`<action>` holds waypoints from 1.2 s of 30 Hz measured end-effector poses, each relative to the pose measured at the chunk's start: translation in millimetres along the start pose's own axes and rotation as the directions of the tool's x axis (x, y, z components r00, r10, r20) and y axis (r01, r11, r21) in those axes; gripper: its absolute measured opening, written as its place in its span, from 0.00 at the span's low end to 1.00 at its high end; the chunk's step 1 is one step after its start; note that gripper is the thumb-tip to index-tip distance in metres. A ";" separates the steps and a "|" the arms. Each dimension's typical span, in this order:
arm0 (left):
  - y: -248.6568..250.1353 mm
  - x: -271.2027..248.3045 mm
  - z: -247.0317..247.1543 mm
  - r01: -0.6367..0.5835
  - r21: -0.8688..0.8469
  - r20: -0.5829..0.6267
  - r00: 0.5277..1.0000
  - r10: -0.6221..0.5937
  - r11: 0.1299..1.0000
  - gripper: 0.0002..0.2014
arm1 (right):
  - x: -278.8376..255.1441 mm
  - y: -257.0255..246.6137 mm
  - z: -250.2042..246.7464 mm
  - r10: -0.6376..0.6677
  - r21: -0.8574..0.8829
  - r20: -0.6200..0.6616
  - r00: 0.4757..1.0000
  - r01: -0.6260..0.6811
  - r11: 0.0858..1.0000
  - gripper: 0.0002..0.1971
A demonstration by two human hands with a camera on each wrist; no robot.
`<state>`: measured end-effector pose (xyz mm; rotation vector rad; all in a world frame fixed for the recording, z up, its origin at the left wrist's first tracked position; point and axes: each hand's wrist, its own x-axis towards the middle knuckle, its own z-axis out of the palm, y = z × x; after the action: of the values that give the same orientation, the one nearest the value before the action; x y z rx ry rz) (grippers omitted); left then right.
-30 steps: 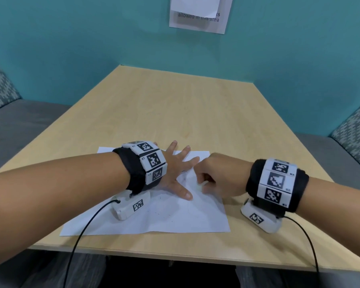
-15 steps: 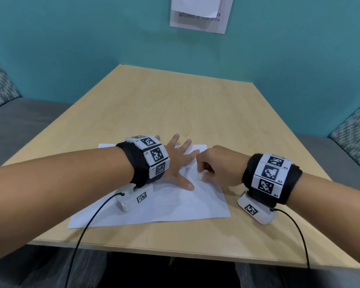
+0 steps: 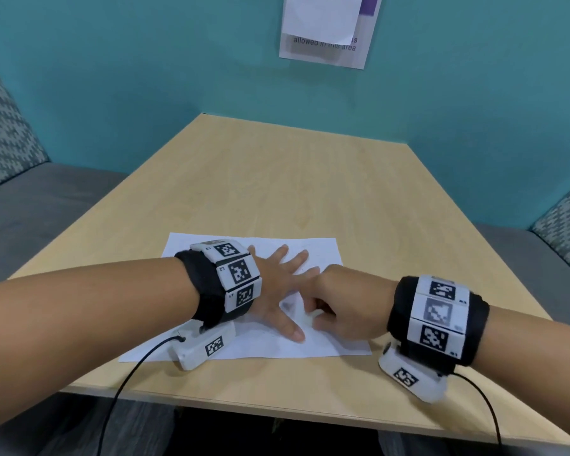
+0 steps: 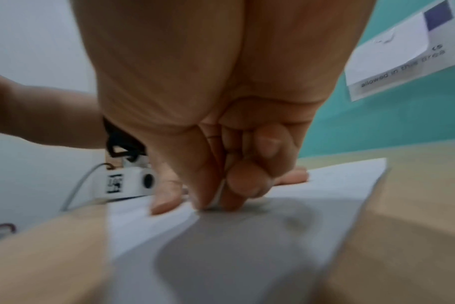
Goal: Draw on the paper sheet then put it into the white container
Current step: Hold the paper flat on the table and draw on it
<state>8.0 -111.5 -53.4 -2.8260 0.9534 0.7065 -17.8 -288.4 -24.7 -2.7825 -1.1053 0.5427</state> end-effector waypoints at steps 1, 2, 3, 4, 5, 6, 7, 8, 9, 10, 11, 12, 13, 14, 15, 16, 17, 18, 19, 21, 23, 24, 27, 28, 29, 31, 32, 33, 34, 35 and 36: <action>-0.6 -0.9 -0.6 0.000 0.003 0.000 1.000 0.000 1.000 0.54 | 3.6 4.0 -3.5 0.014 -0.026 -0.008 1.000 -0.014 1.000 0.03; -0.4 -2.0 -1.9 0.003 0.006 0.004 1.000 -0.003 1.000 0.54 | 7.9 10.2 -8.5 0.051 -0.053 -0.029 0.998 -0.052 0.997 0.03; 0.4 -2.6 -3.4 0.005 0.008 0.011 1.000 -0.005 1.000 0.54 | 10.4 16.1 -14.0 0.091 -0.063 -0.054 0.994 -0.094 0.994 0.03; 1.9 -3.5 -4.3 0.006 0.010 0.015 1.000 -0.006 1.000 0.54 | 11.8 19.4 -16.6 0.115 -0.067 -0.070 0.991 -0.119 0.991 0.05; 2.8 -4.1 -4.5 0.005 0.013 0.016 1.000 -0.006 1.000 0.53 | 11.9 19.1 -15.7 0.109 -0.061 -0.078 0.991 -0.113 0.992 0.05; 3.2 -4.7 -4.6 0.004 0.014 0.014 1.000 -0.004 1.000 0.53 | 10.9 14.2 -12.2 0.082 -0.054 -0.065 0.994 -0.086 0.995 0.05; 3.2 -5.1 -3.6 0.000 0.008 0.012 1.000 0.000 1.000 0.52 | 8.5 5.7 -6.5 0.035 -0.048 -0.034 0.999 -0.037 0.998 0.05; 2.9 -5.2 -2.8 -0.004 -0.001 0.009 1.000 0.004 1.000 0.51 | 5.0 -3.6 -1.2 -0.001 -0.031 0.007 1.000 0.001 1.000 0.05; 2.7 -4.8 -2.5 -0.006 -0.004 0.007 1.000 0.006 1.000 0.51 | 3.6 -7.1 2.1 -0.022 -0.018 0.036 0.999 0.023 1.000 0.06; 2.8 -4.4 -3.1 -0.005 0.002 0.008 1.000 0.005 1.000 0.51 | 4.8 -6.0 0.1 -0.015 -0.021 0.037 0.999 0.015 1.000 0.07; 2.9 -4.3 -4.4 0.000 0.012 0.013 1.000 0.000 1.000 0.51 | 9.1 0.0 -5.4 0.020 -0.043 0.009 1.000 -0.019 0.999 0.08; 3.6 -4.4 -5.5 0.009 0.017 0.020 1.000 -0.009 1.000 0.52 | 12.4 7.7 -11.4 0.059 -0.060 -0.029 0.998 -0.061 0.996 0.07; 3.9 -4.4 -7.2 0.018 0.017 0.023 1.000 -0.019 1.000 0.52 | 14.0 13.9 -16.9 0.083 -0.065 -0.061 0.995 -0.086 0.994 0.06; 4.6 -4.0 -7.2 0.021 0.018 0.024 0.999 -0.022 1.000 0.53 | 13.6 17.0 -17.6 0.085 -0.064 -0.077 0.993 -0.090 0.994 0.04; 4.4 -3.4 -6.7 0.020 0.020 0.020 1.000 -0.020 1.000 0.53 | 11.0 13.7 -15.7 0.072 -0.057 -0.075 0.995 -0.076 0.995 0.02; 3.8 -3.2 -5.7 0.018 0.020 0.018 1.000 -0.018 1.000 0.53 | 8.5 7.6 -10.5 0.045 -0.053 -0.045 0.998 -0.047 0.997 0.02; 3.5 -3.2 -4.3 0.018 0.018 0.018 1.000 -0.018 1.000 0.54 | 3.9 -1.7 -3.8 0.004 -0.034 -0.003 1.000 -0.004 0.999 0.03; 2.8 -2.8 -3.3 0.021 0.019 0.019 1.000 -0.021 1.000 0.55 | 0.6 -8.8 1.9 -0.028 -0.006 0.039 0.999 0.028 1.000 0.07; 2.3 -2.2 -2.6 0.024 0.019 0.018 1.000 -0.024 1.000 0.57 | -1.4 -12.5 3.7 -0.042 0.012 0.062 0.997 0.042 0.999 0.12; 2.5 -2.3 -4.6 0.019 0.019 0.016 1.000 -0.020 1.000 0.56 | 4.7 -1.7 -2.6 0.008 -0.013 0.028 1.000 -0.008 1.000 0.11; 2.9 -3.1 -6.2 0.014 0.024 0.022 1.000 -0.014 1.000 0.54 | 9.0 12.8 -11.0 0.070 -0.052 -0.043 0.997 -0.073 0.996 0.02; 3.0 -2.7 -5.4 0.013 0.025 0.020 1.000 -0.013 1.000 0.54 | 8.3 15.2 -10.4 0.075 -0.054 -0.058 0.996 -0.078 0.996 0.03; 1.3 -2.1 -2.3 0.020 0.026 0.012 1.000 -0.020 0.999 0.57 | -0.1 -3.0 0.2 -0.015 -0.029 0.022 1.000 0.016 0.999 0.01; 0.7 -1.6 -1.6 0.026 0.032 0.017 0.999 -0.027 0.999 0.58 | -3.0 -9.1 3.8 -0.034 -0.011 0.059 0.998 0.035 0.999 0.02; 0.2 -0.6 -1.4 0.030 0.032 0.018 0.999 -0.031 0.999 0.58 | -3.3 -8.3 4.6 -0.032 -0.010 0.068 0.997 0.033 0.999 0.04; 0.3 0.1 -2.8 0.021 0.027 0.014 1.000 -0.022 0.999 0.58 | 2.2 5.2 -3.9 0.039 -0.054 0.004 0.999 -0.039 0.998 0.04; 0.4 0.1 -3.3 0.018 0.026 0.014 1.000 -0.018 1.000 0.58 | 3.0 12.2 -9.8 0.065 -0.059 -0.028 0.997 -0.067 0.996 0.04; 0.7 0.3 -3.2 0.017 0.028 0.014 1.000 -0.018 0.999 0.58 | 2.7 16.6 -12.4 0.072 -0.050 -0.048 0.996 -0.075 0.996 0.05; 0.7 0.3 -2.4 0.018 0.034 0.010 1.000 -0.018 0.999 0.59 | 0.7 15.7 -11.2 0.068 -0.037 -0.046 0.997 -0.070 0.997 0.07; 0.5 0.2 -2.5 0.020 0.039 0.006 1.000 -0.020 0.999 0.59 | -1.9 10.1 -8.7 0.043 -0.027 -0.023 0.999 -0.044 0.999 0.08; 0.4 -0.4 -2.2 0.023 0.044 0.006 1.000 -0.024 0.999 0.59 | -4.7 1.8 -3.0 0.009 -0.013 0.012 1.000 -0.009 1.000 0.08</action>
<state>8.4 -112.0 -51.2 -2.7903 0.9213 0.6836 -18.7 -292.8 -20.9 -2.7999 -1.1033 0.5567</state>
